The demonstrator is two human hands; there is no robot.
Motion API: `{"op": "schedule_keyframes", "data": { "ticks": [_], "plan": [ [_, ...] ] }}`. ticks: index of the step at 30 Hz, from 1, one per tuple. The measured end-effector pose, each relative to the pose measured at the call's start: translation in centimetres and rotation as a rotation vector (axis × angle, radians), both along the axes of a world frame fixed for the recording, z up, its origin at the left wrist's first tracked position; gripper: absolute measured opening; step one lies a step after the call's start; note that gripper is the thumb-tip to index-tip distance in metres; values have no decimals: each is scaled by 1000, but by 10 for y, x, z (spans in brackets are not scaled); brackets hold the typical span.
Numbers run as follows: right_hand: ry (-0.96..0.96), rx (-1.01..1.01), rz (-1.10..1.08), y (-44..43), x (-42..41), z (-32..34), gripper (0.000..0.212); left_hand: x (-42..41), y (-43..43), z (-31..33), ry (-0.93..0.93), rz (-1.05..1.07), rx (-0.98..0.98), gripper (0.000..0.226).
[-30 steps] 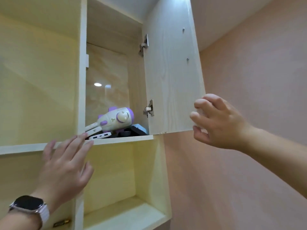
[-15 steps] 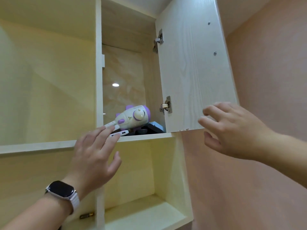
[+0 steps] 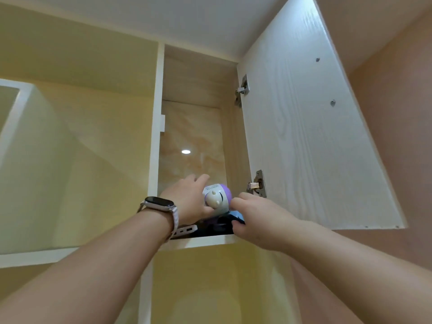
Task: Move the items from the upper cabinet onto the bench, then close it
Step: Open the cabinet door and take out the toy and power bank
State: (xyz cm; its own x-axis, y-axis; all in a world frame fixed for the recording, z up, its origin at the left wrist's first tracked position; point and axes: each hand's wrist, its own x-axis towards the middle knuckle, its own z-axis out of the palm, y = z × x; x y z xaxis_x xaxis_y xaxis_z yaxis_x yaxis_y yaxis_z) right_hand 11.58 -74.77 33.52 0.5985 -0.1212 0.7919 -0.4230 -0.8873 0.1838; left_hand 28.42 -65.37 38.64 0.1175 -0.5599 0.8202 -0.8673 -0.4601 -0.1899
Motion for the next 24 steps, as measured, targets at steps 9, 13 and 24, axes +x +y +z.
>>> {"op": "schedule_keyframes", "data": {
  "ticks": [9, 13, 24],
  "plan": [
    [197, -7, -195, -20, 38, 25, 15, 27, -29, 5, 169, 99, 166, 85],
    [225, -3, -191, -22, 42, 25, 17, 32, -37, 6, 184, 78, 173, 76],
    [145, -44, -111, -25, 38, 20, 13, 18, -41, 3, 44, 65, 34, 59]
  ]
}}
